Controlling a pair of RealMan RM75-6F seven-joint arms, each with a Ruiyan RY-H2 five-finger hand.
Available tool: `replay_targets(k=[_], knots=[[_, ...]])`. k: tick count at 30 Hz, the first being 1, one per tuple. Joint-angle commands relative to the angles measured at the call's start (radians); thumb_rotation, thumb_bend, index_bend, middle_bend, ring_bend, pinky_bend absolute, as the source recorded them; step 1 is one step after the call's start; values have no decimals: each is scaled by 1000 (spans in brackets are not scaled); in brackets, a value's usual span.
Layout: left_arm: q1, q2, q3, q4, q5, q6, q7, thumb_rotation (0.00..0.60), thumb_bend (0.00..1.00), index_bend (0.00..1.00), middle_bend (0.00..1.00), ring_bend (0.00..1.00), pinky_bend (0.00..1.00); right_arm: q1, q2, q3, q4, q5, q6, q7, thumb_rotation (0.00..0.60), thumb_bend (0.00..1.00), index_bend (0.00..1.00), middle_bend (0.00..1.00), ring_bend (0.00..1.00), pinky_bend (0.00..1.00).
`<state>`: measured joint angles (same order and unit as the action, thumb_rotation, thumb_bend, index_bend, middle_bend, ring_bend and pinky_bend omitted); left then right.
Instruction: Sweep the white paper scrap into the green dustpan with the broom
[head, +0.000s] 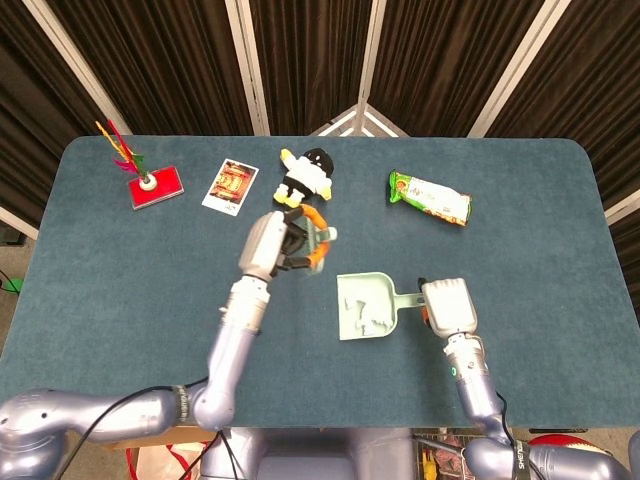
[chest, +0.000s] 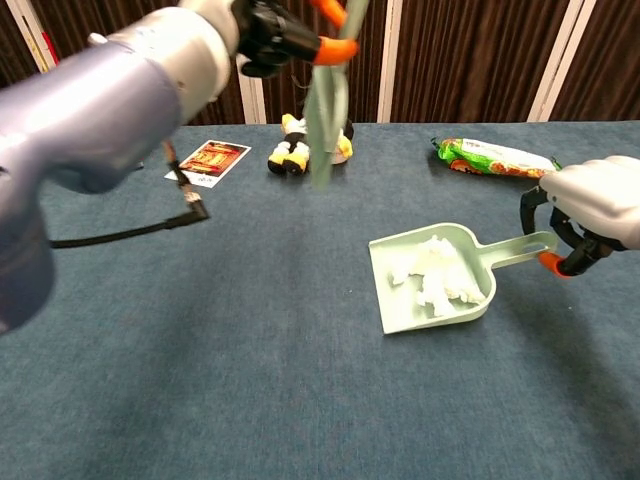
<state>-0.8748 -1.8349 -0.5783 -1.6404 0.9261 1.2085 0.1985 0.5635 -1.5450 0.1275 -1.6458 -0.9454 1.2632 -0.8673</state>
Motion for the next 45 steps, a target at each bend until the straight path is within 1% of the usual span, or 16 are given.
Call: replay_targets(k=[1, 11, 15, 23, 26, 27, 28, 29, 30, 32, 34, 35, 37, 38, 42, 45], knots=[[48, 75, 30, -62, -5, 2, 24, 600, 547, 742, 1000, 970, 1000, 0, 4, -4, -23, 31, 10, -35, 600, 494, 11, 809, 820, 724], [119, 218, 108, -137, -2, 12, 88, 600, 547, 746, 1000, 970, 1000, -4, 18, -11, -58, 46, 41, -67, 600, 493, 0, 809, 811, 724], [134, 276, 155, -151, -7, 22, 179, 600, 548, 748, 1000, 970, 1000, -11, 31, -13, -69, 35, 48, -51, 600, 493, 0, 809, 811, 724], [157, 431, 255, -215, -67, 20, 394, 600, 573, 749, 1000, 970, 1000, -27, 64, -25, -94, 14, 60, -26, 600, 494, 0, 809, 811, 724], [155, 483, 289, -227, -117, 2, 470, 600, 568, 736, 994, 955, 983, -32, 75, -30, -101, 7, 64, -20, 600, 494, 0, 809, 811, 724], [151, 491, 294, -230, -136, -1, 490, 600, 523, 693, 961, 922, 964, -33, 77, -31, -102, 6, 64, -19, 600, 494, 0, 809, 810, 724], [143, 501, 304, -233, -173, -11, 525, 600, 439, 602, 877, 860, 927, -34, 78, -32, -104, 5, 65, -18, 600, 494, 0, 809, 809, 724], [132, 508, 311, -241, -217, -23, 556, 600, 329, 475, 737, 761, 858, -35, 79, -33, -107, 4, 66, -17, 600, 494, 0, 809, 808, 724], [123, 513, 320, -247, -258, -34, 584, 600, 258, 380, 623, 679, 793, -36, 80, -34, -109, 3, 67, -17, 600, 494, 0, 809, 807, 724], [92, 518, 334, -270, -370, -62, 646, 600, 105, 126, 318, 428, 576, -38, 82, -37, -117, -4, 71, -19, 600, 493, 0, 809, 806, 724], [70, 507, 338, -284, -424, -74, 660, 600, 33, 18, 152, 269, 436, -39, 85, -37, -125, -13, 79, -24, 600, 493, 0, 809, 804, 724], [67, 500, 340, -286, -422, -75, 656, 600, 10, 1, 77, 190, 363, -39, 86, -38, -127, -14, 82, -26, 600, 493, 0, 809, 803, 724], [67, 477, 341, -289, -388, -62, 626, 600, 0, 0, 12, 85, 269, -41, 91, -38, -133, -17, 89, -32, 600, 493, 0, 809, 797, 722], [69, 469, 339, -291, -369, -56, 610, 600, 0, 0, 0, 45, 228, -42, 93, -37, -135, -19, 93, -34, 600, 494, 0, 809, 792, 720], [91, 450, 327, -309, -260, -18, 518, 600, 0, 0, 0, 20, 171, -49, 107, -38, -153, -28, 104, -29, 600, 494, 0, 775, 751, 667], [119, 465, 334, -336, -176, 12, 460, 600, 0, 0, 0, 20, 171, -57, 124, -44, -165, -51, 114, -19, 600, 493, 0, 685, 660, 557]])
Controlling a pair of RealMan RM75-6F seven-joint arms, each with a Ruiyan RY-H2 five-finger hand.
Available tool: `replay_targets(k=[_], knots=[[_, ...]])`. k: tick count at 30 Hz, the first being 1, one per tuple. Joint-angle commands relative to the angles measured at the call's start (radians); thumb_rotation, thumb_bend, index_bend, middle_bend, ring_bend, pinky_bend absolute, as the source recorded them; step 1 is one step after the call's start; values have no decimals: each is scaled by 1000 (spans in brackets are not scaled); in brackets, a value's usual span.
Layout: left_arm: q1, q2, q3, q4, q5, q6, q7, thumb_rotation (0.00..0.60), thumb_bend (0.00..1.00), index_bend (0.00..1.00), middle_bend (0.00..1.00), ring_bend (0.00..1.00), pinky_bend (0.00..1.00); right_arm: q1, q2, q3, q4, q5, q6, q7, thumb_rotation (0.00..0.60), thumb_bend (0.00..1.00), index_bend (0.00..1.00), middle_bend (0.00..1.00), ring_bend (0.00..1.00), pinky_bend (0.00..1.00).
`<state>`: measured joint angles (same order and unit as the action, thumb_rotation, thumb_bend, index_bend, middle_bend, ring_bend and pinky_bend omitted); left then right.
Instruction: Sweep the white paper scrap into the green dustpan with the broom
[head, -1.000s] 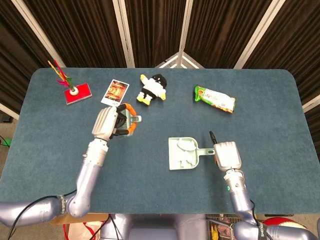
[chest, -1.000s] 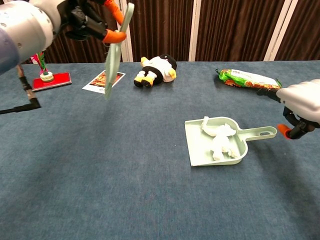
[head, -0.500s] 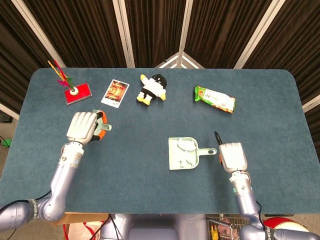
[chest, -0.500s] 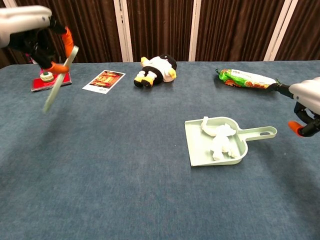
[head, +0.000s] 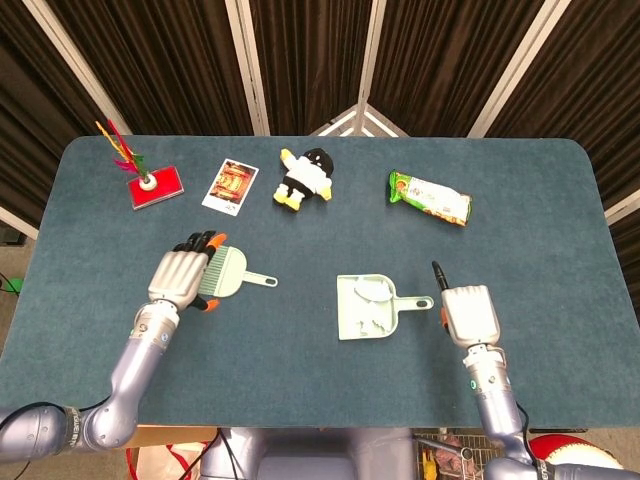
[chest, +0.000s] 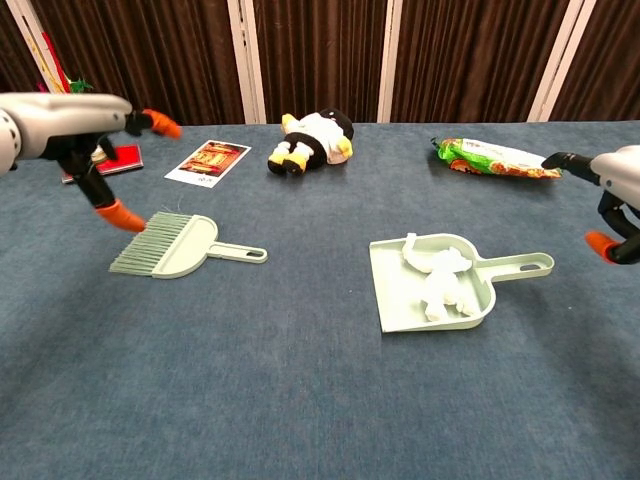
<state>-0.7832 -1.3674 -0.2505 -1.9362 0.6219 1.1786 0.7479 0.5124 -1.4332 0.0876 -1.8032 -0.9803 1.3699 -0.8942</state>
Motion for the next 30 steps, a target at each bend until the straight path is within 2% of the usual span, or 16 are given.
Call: replay_targets(k=[1, 3, 5, 8, 11, 13, 16, 20, 25, 30], knots=[[38, 10, 14, -52, 149, 49, -99, 600, 0, 0, 0, 20, 167, -9, 20, -7, -12, -26, 10, 13, 600, 481, 0, 633, 602, 500], [62, 41, 34, -78, 186, 67, -115, 600, 0, 0, 0, 19, 156, -20, 38, -14, -20, -49, 20, 29, 600, 422, 0, 527, 478, 387], [95, 79, 63, -108, 227, 85, -135, 600, 0, 0, 0, 16, 144, -35, 61, -25, -29, -77, 31, 58, 600, 326, 0, 351, 284, 228], [176, 151, 128, -161, 325, 121, -212, 600, 0, 0, 0, 1, 98, -76, 107, -53, -46, -122, 41, 147, 600, 275, 0, 129, 72, 94], [250, 206, 197, -178, 426, 156, -276, 600, 0, 0, 0, 0, 37, -115, 154, -74, -67, -158, 50, 241, 600, 270, 0, 6, 0, 24], [300, 234, 250, -170, 499, 183, -309, 600, 0, 0, 0, 0, 6, -145, 186, -93, -76, -184, 62, 301, 600, 270, 0, 0, 0, 4], [400, 274, 356, -110, 663, 253, -372, 600, 0, 0, 0, 0, 0, -206, 254, -146, -84, -265, 90, 418, 600, 268, 0, 0, 0, 0], [508, 278, 439, 5, 800, 348, -437, 600, 0, 0, 0, 0, 0, -285, 316, -221, -68, -384, 146, 525, 600, 267, 0, 0, 0, 0], [599, 268, 476, 147, 871, 432, -472, 600, 0, 0, 0, 0, 0, -373, 332, -279, 33, -532, 246, 652, 600, 266, 0, 0, 0, 0], [650, 267, 467, 201, 872, 459, -537, 600, 0, 0, 0, 0, 0, -411, 334, -268, 88, -556, 279, 704, 600, 265, 0, 0, 0, 0]])
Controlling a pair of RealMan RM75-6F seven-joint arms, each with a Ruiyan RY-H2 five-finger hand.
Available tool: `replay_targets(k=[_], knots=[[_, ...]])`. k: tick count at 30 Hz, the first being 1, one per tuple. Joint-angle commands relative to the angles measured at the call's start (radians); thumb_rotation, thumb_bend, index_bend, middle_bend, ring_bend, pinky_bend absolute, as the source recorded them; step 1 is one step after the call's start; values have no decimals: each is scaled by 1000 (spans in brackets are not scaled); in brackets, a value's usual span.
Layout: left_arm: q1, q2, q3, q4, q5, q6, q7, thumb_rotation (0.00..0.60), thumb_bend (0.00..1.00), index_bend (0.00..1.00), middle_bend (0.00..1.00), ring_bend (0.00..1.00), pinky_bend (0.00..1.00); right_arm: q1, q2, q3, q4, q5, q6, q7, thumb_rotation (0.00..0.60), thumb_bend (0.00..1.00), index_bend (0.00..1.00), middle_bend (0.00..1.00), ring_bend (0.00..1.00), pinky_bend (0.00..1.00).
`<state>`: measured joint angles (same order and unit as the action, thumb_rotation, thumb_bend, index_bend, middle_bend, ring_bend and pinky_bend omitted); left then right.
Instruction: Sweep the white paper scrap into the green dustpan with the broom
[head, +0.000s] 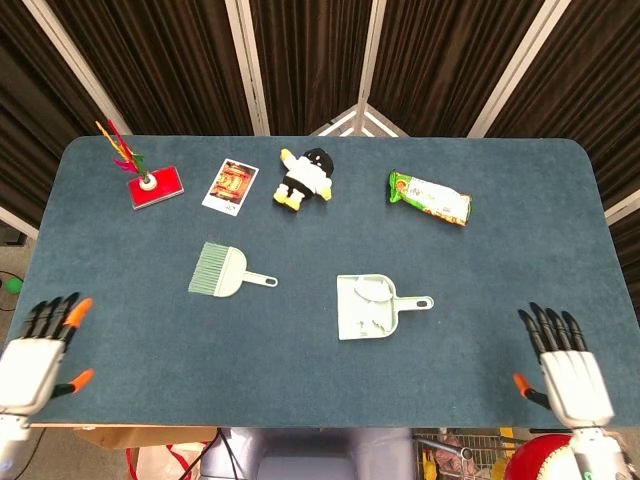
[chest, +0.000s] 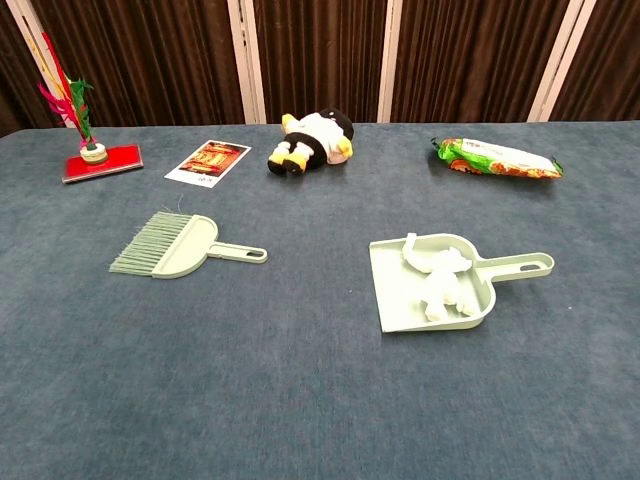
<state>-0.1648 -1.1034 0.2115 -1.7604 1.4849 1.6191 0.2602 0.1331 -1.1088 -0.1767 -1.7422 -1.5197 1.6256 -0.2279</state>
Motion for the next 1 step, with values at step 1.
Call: replay_targets(k=[1], knots=[[34, 5, 0, 25, 4, 12, -59, 600, 0, 0, 0, 0, 0, -33, 10, 2, 25, -11, 15, 45, 600, 265, 0, 0, 0, 0]])
